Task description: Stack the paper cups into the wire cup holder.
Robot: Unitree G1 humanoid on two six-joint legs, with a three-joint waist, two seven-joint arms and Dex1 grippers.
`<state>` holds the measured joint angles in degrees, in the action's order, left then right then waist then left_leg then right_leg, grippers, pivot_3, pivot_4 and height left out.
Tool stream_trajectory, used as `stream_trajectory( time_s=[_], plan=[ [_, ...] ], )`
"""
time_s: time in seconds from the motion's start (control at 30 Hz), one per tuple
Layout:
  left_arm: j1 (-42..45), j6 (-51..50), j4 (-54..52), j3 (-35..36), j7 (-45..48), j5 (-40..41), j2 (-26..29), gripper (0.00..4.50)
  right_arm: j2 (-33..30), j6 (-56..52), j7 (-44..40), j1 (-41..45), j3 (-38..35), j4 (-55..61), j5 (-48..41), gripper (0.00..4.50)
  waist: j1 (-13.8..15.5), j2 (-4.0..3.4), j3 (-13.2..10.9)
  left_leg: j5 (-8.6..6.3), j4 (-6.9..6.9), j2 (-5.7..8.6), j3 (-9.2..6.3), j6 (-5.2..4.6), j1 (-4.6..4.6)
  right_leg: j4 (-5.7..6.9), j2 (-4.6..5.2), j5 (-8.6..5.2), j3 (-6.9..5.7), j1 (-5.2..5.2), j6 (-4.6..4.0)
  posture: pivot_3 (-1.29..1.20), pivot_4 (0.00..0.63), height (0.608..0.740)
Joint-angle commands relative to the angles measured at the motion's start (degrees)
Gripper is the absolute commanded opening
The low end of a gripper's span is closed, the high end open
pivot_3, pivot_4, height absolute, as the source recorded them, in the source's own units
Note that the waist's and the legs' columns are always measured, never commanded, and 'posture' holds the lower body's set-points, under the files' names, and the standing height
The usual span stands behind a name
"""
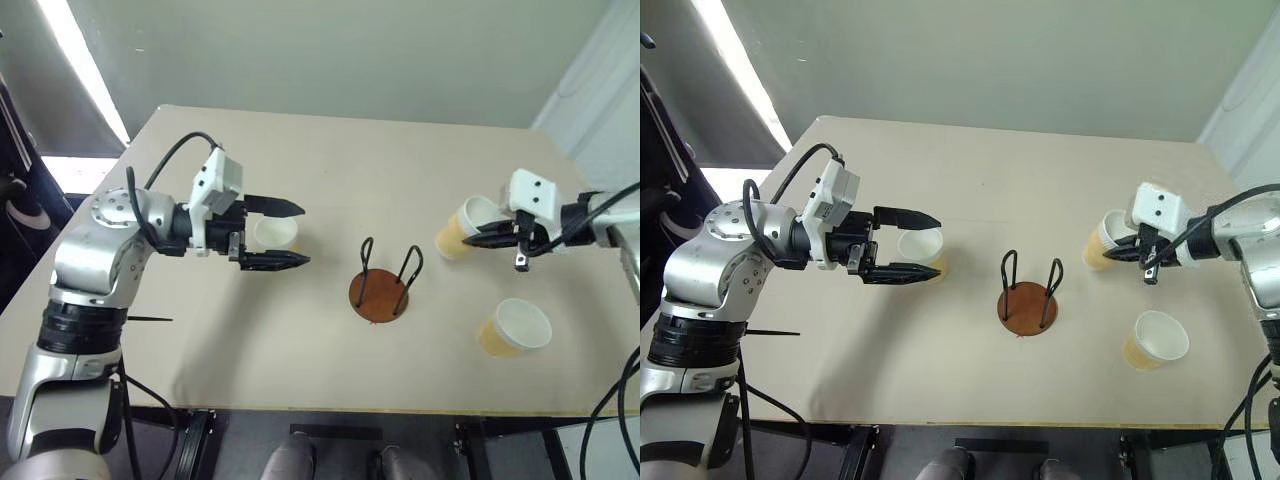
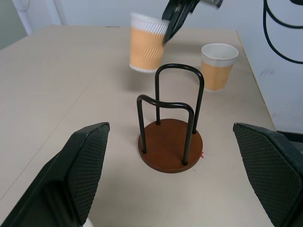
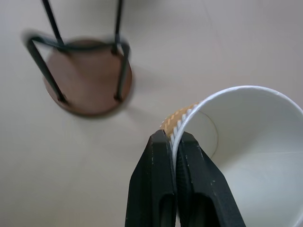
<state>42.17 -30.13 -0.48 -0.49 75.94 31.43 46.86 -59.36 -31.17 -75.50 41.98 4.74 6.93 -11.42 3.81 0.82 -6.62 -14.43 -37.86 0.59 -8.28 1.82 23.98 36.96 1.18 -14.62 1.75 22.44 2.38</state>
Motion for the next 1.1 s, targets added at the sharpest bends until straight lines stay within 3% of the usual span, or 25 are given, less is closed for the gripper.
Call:
stream_trajectory(
  time_s=[0.03,0.2,0.43,1.1],
  plan=[
    [1.31,0.95,0.29,1.0,0.44,-0.09,0.04,4.5,-1.7,-3.69,-0.16,3.58,-2.56,10.18,-3.66,0.05,-0.07,-0.01,0.0,0.0,-0.01,0.0,0.0,0.0,-0.01,0.0,0.0,0.0,0.0,0.0,0.0,0.0,0.15,0.74],
    [2.04,1.7,1.39,0.31,0.93,-0.5,-0.76,4.5,-0.62,-6.65,0.96,7.75,0.83,19.08,-5.15,0.05,-0.09,0.0,0.0,0.0,-0.02,-0.01,-0.03,-0.01,0.0,-0.02,-0.01,0.0,-0.01,0.0,0.0,0.0,0.15,0.74],
    [2.94,2.36,2.4,-0.13,1.57,-1.11,-1.39,4.5,1.73,-7.47,1.02,12.05,4.71,21.55,-5.43,0.05,-0.13,0.0,0.0,0.0,-0.09,-0.01,-0.05,-0.02,0.01,-0.02,-0.01,0.0,-0.01,0.01,0.0,0.0,0.15,0.74],
    [1.9,1.85,1.15,0.92,1.37,-1.02,-0.41,4.5,0.11,1.85,-2.8,6.68,10.53,19.42,0.49,0.05,-0.19,0.0,0.0,0.0,-0.1,-0.06,-0.04,-0.03,0.02,-0.01,-0.03,0.0,-0.02,0.01,0.0,0.0,0.15,0.74]
  ],
)
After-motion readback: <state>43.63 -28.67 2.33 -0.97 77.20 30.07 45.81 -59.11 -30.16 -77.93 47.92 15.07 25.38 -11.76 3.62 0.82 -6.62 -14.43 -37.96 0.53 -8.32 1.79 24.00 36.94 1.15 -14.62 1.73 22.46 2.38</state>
